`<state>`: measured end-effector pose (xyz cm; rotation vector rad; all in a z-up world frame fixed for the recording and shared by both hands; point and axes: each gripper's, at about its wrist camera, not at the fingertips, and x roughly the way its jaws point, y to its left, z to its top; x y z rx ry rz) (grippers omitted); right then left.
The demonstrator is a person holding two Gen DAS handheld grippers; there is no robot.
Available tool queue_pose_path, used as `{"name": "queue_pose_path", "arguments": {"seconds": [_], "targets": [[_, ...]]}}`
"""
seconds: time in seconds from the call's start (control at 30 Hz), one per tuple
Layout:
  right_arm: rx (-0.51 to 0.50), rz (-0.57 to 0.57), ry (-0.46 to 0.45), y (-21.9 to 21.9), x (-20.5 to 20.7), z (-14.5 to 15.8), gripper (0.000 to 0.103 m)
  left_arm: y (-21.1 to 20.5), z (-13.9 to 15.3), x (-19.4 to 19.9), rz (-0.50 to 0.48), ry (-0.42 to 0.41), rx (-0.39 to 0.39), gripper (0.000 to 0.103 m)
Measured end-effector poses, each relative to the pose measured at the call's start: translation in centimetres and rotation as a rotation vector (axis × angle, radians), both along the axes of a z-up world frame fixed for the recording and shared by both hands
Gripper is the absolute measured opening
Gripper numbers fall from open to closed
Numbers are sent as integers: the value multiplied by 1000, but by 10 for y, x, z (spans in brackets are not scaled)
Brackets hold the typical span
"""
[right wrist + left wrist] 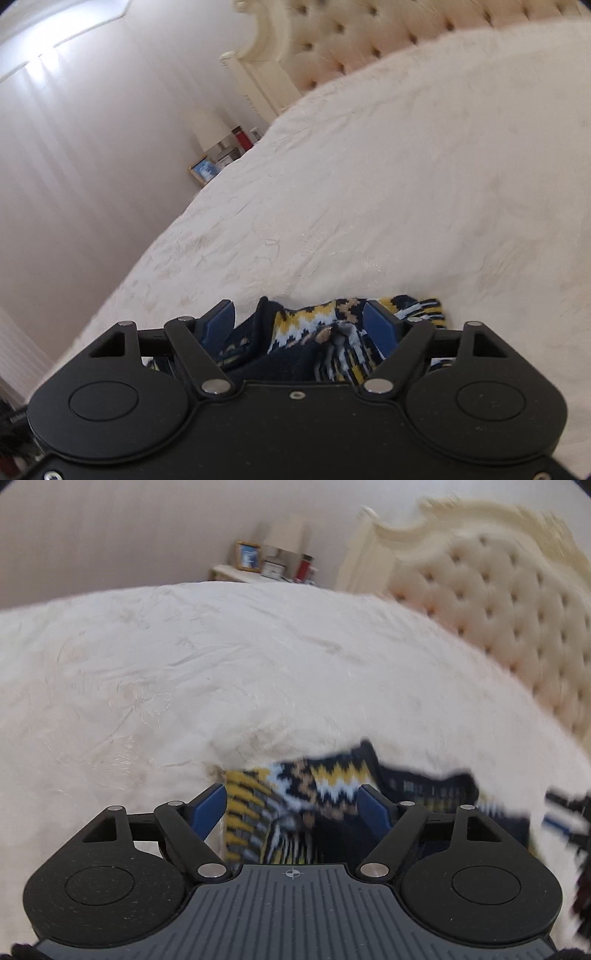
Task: Fold small clothes
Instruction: 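Open both grippers and release the folded hem onto the sweater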
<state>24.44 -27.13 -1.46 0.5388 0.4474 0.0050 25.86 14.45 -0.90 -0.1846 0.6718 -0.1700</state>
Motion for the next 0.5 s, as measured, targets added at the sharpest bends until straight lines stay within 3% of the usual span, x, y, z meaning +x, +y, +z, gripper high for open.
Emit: {"name": "queue_pose_path", "arguments": {"seconds": [0.2,0.4,0.5], "targets": [[-294,157,66,53,-17,-1,79,-38,-11,-26,-144,-8,210,77],[-462,274,144,87,-16,-20,78,-59,-33,-36,-246,40,325,77],[-514,290,186,96,-6,-30,78,-62,-42,-27,-248,61,362,77]]}}
